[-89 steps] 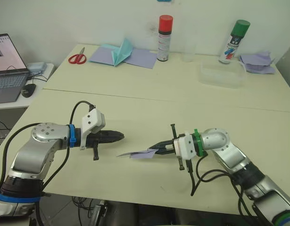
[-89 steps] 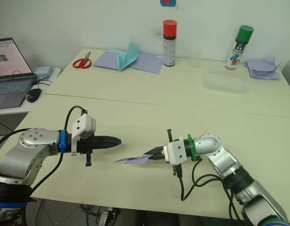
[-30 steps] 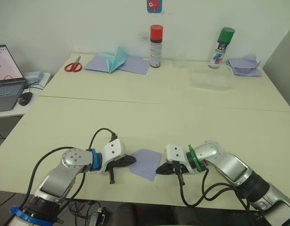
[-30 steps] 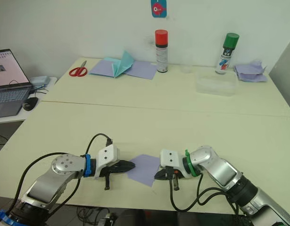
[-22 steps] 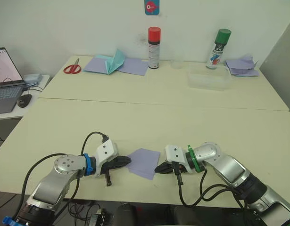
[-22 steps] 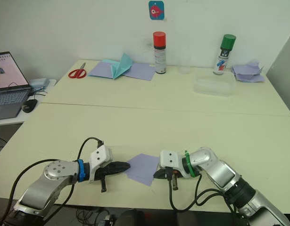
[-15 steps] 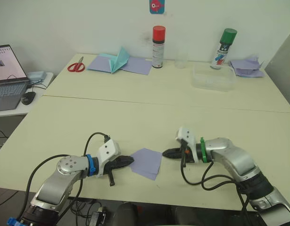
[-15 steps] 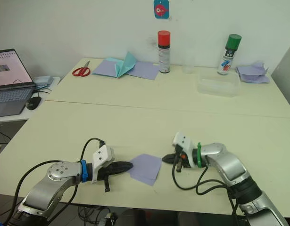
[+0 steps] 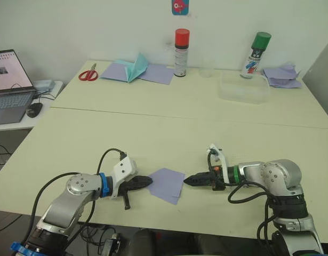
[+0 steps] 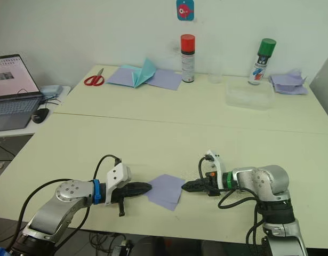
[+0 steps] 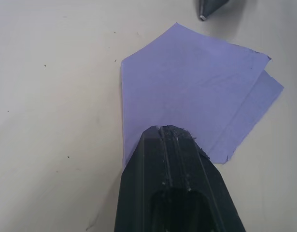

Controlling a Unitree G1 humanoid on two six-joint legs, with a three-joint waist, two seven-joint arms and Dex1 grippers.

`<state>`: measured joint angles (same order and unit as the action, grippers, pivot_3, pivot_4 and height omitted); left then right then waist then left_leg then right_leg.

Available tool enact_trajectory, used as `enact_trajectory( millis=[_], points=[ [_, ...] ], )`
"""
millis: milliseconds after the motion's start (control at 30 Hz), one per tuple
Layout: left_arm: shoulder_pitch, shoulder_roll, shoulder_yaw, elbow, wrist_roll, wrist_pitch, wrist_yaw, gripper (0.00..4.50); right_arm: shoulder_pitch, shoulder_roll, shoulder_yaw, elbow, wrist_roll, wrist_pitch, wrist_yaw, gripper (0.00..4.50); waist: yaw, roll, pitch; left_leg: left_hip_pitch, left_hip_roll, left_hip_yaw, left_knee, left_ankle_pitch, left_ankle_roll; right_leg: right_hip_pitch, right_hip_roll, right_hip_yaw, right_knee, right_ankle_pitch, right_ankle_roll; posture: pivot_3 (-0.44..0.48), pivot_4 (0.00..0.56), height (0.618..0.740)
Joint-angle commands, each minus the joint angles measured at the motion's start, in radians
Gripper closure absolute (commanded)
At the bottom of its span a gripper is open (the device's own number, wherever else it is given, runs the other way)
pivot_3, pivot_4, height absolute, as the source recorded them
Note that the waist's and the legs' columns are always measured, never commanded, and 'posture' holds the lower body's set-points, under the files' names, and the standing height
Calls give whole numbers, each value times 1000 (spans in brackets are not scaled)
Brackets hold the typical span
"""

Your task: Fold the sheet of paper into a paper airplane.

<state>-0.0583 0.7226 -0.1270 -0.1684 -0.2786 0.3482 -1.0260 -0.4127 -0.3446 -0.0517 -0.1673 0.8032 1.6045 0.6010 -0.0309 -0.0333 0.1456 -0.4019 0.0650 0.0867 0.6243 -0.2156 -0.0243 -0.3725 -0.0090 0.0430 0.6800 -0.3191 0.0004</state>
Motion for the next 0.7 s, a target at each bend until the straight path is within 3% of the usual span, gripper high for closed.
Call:
enact_trajectory(
  millis=[33,133,400,533,700],
  points=[
    [9,7,-36,61,44,38,14,4500,-6,7,-25,32,172,10,-134,1356,0,0,0,0,0,0,0,0,0,0,0,0,0,0,0,0,150,740],
    [11,3,-41,58,45,39,16,4500,-9,38,-34,70,270,10,-271,1356,0,0,0,0,0,0,0,0,0,0,0,0,0,-2,4,0,150,740],
    [32,0,-45,48,43,36,18,4500,-63,242,-185,180,308,10,-584,1356,-4,1,0,1,1,0,0,0,0,-1,0,0,0,-2,6,0,150,740],
    [34,-2,-51,49,45,34,20,4500,-78,265,-207,200,329,10,-627,1356,-3,1,0,0,0,0,0,0,0,-2,0,0,-1,-2,6,0,150,740],
    [33,3,-53,59,48,23,15,4500,-74,196,-165,168,356,10,-587,1356,-2,2,1,0,0,0,-1,0,0,-2,-1,0,-2,-3,6,0,150,740]
  ],
)
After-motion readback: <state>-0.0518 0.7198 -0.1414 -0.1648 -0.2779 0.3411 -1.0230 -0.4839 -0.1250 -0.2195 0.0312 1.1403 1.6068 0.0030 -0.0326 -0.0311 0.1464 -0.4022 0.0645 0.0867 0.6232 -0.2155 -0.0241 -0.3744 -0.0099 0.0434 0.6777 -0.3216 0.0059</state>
